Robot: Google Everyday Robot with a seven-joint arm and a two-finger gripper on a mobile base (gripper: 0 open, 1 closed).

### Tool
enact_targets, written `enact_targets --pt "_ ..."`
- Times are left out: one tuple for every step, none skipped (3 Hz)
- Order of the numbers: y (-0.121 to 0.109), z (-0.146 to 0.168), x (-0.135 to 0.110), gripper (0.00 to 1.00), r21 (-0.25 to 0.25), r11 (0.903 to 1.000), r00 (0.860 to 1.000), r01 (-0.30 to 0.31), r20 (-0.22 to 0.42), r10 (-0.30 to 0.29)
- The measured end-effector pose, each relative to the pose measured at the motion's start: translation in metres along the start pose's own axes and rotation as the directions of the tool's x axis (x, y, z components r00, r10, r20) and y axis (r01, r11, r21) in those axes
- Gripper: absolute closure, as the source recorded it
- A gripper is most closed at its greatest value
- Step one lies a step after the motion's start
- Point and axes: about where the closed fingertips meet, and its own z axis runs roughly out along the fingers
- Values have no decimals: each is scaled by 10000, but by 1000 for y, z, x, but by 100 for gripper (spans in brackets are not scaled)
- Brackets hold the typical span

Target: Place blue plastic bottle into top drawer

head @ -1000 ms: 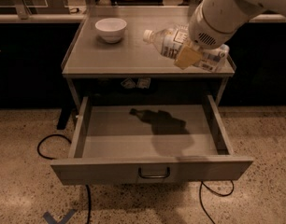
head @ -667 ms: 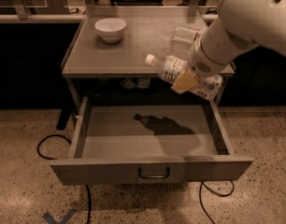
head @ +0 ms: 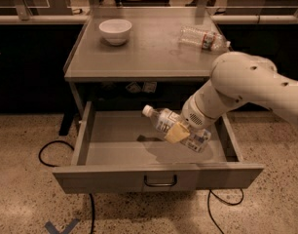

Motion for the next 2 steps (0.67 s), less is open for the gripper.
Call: enact_targets --pt "2 5 2 100 -104 9999 10000 -46 -30 46" --pt "-2 14 5 100 -192 9997 9997 -150 -201 146"
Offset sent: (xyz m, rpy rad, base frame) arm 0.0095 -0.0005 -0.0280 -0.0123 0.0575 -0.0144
